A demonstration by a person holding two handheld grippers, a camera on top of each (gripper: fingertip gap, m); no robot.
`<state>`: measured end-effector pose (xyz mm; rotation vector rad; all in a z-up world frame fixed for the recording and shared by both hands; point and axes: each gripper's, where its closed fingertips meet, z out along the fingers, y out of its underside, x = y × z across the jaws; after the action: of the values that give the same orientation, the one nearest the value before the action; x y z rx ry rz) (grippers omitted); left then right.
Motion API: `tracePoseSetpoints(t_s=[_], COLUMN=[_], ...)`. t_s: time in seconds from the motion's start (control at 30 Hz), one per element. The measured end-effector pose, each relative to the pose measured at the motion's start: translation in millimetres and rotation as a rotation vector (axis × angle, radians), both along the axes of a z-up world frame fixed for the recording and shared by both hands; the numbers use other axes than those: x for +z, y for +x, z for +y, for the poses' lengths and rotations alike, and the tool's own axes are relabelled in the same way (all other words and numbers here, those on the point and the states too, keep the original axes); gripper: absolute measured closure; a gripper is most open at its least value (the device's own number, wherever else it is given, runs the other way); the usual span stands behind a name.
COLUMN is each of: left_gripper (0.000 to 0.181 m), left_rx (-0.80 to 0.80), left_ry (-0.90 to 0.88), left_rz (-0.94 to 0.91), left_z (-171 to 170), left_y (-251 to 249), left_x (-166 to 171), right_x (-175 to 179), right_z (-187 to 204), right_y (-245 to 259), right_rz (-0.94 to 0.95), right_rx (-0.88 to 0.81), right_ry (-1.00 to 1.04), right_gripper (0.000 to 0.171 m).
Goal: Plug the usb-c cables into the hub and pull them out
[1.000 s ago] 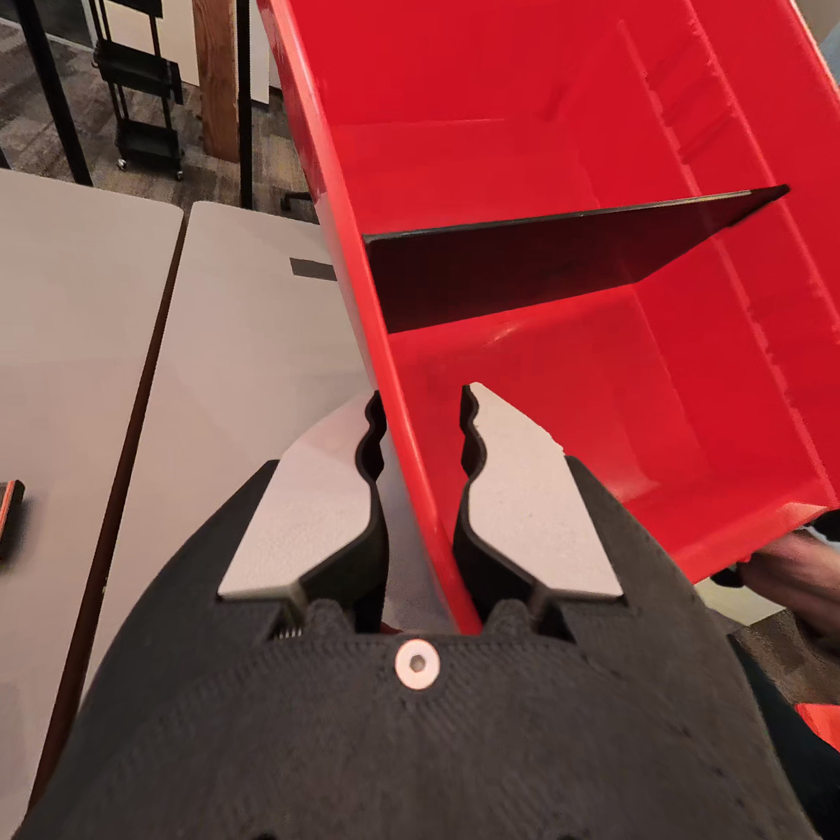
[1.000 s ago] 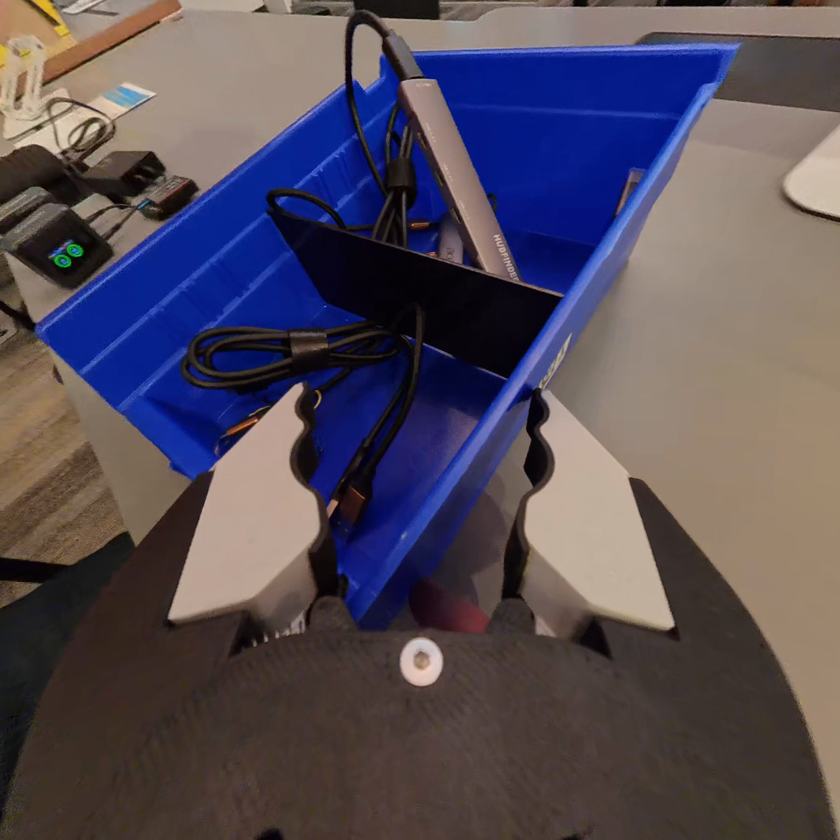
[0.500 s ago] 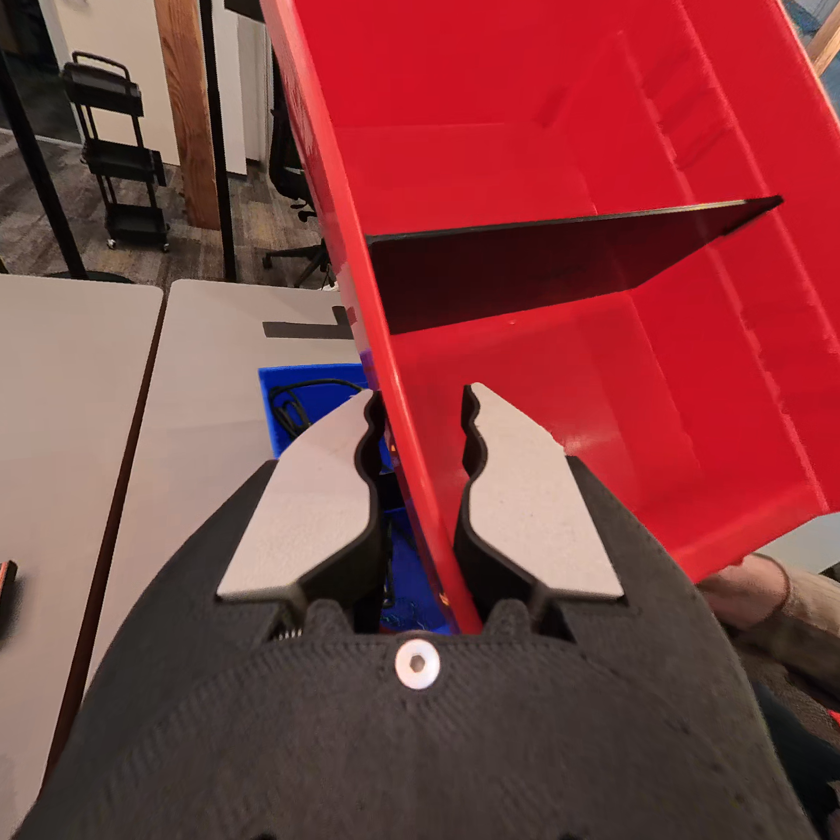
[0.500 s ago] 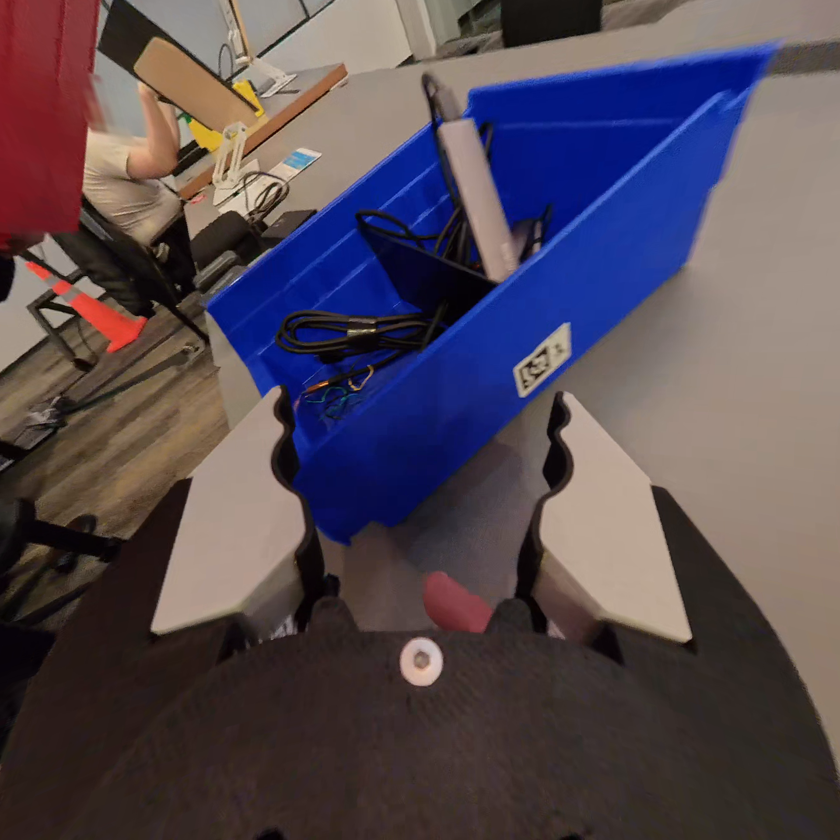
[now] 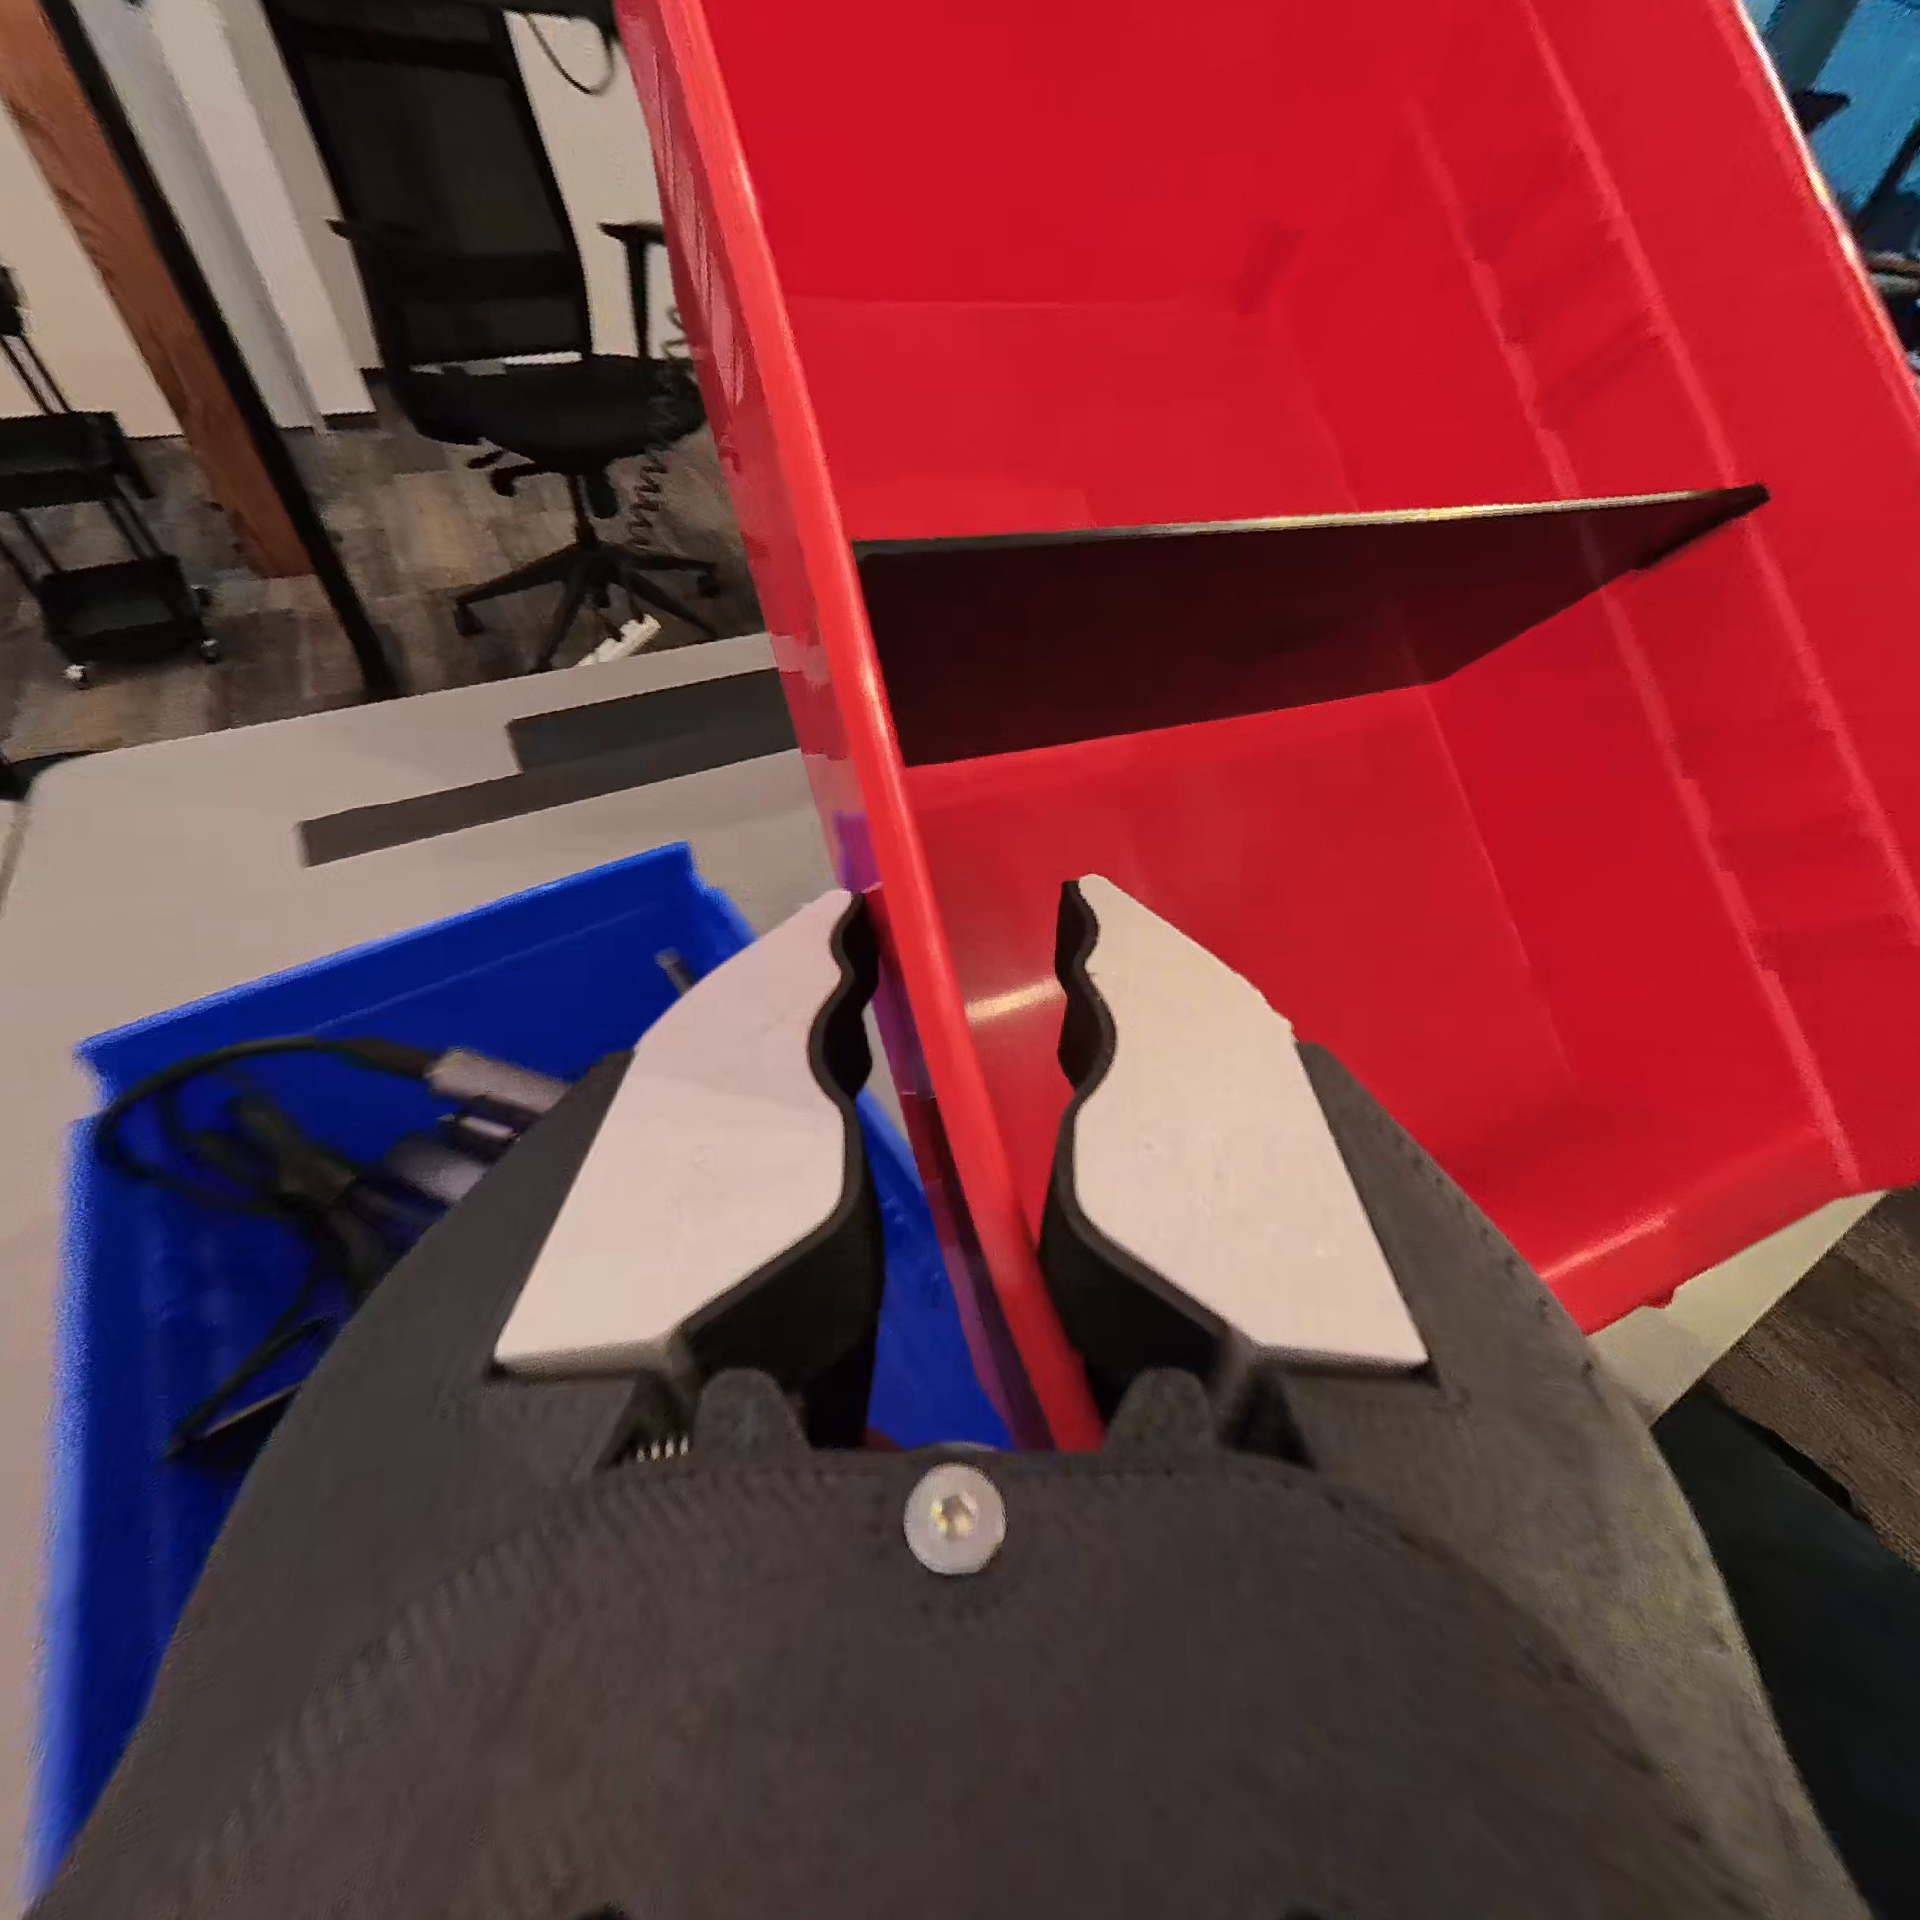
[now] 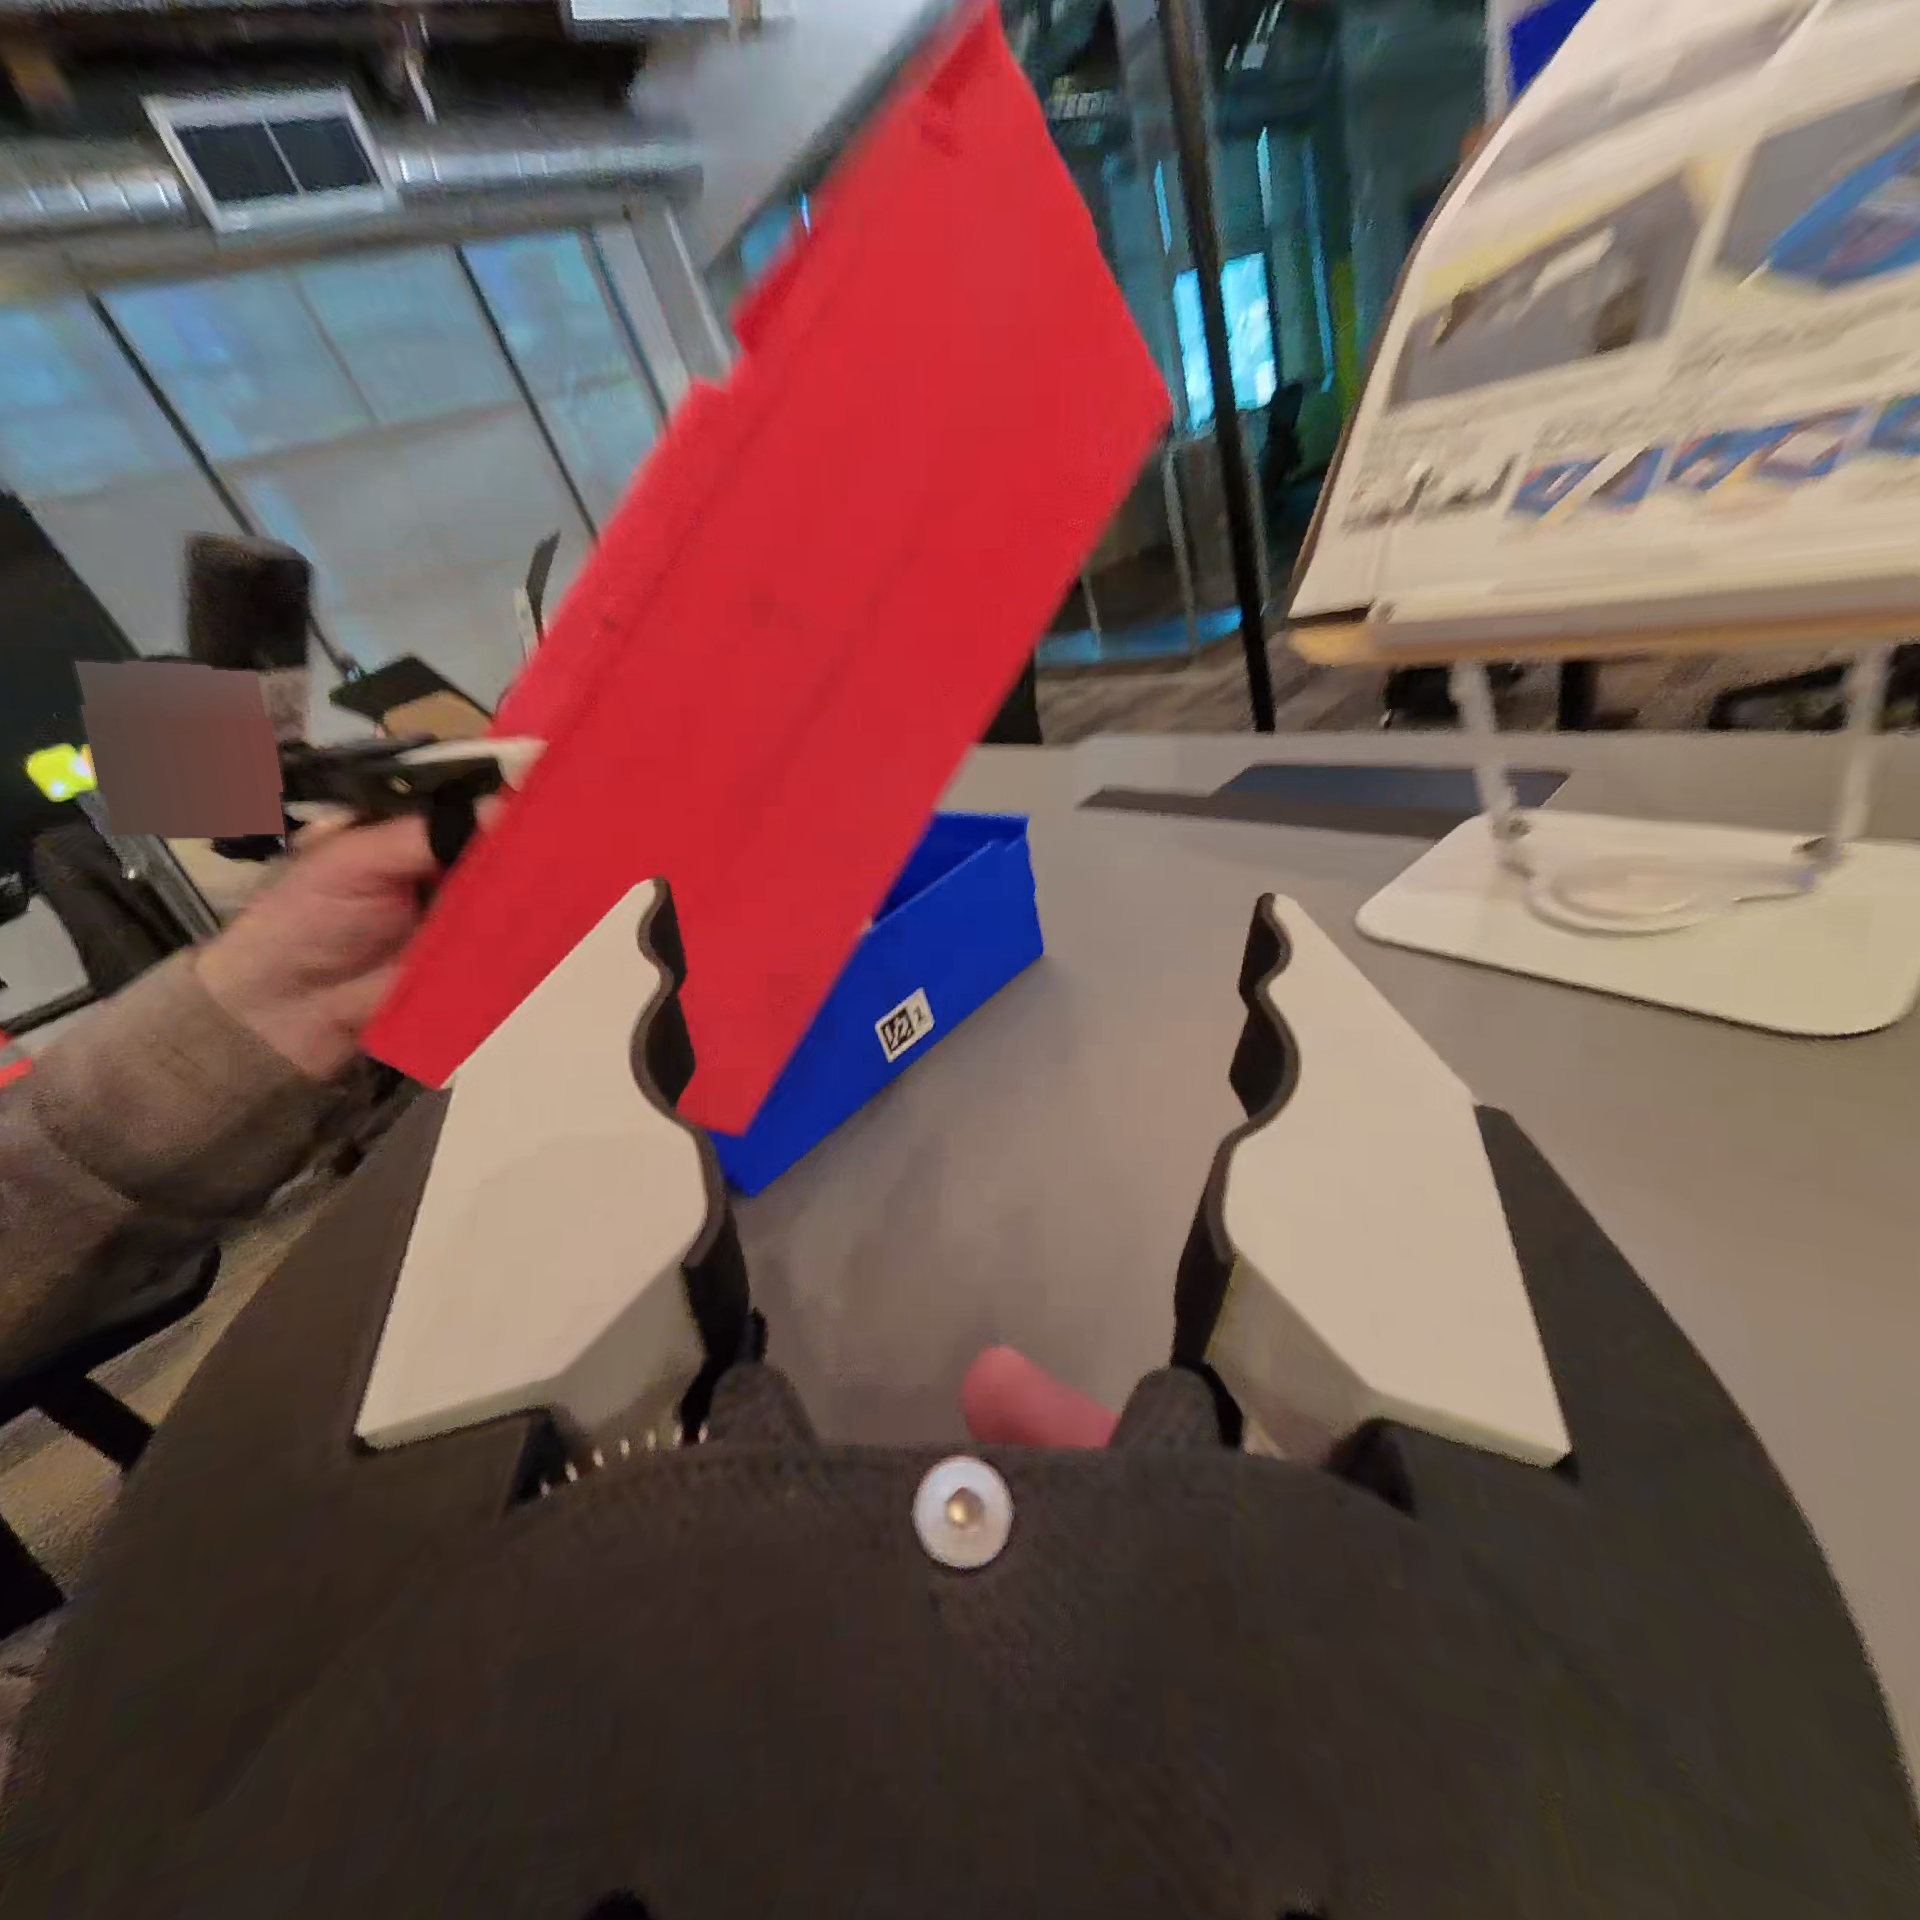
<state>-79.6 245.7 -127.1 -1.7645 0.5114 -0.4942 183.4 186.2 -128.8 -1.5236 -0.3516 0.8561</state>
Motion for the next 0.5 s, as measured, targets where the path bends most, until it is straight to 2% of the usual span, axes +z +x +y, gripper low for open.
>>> tracePoseSetpoints(t_s=[0.07,0.17,0.33,0.43,0.5], left_gripper=[0.148,0.148,0.147,0.146,0.145], left_rx=[-0.037,-0.082,-0.167,-0.210,-0.231], left_ry=[-0.014,-0.035,-0.110,-0.173,-0.218], left_rz=[0.016,0.036,0.069,0.072,0.074], left_z=[3.0,4.5,-3.0,-12.9,-21.8], left_y=[30.7,76.4,149.9,186.3,208.1], left_x=[-7.0,-20.7,-59.3,-85.3,-105.8], right_x=[13.3,15.0,-38.3,-65.2,-81.3], right_z=[-18.8,-41.8,-54.6,-52.9,-47.1], right_y=[26.4,46.7,37.0,43.5,60.2], right_rz=[0.015,0.024,-0.211,-0.297,-0.343], right_rx=[-0.043,-0.069,-0.123,-0.206,-0.298], right_ry=[0.039,0.021,-0.072,-0.106,-0.134], right_gripper=[0.067,0.069,0.063,0.071,0.068])
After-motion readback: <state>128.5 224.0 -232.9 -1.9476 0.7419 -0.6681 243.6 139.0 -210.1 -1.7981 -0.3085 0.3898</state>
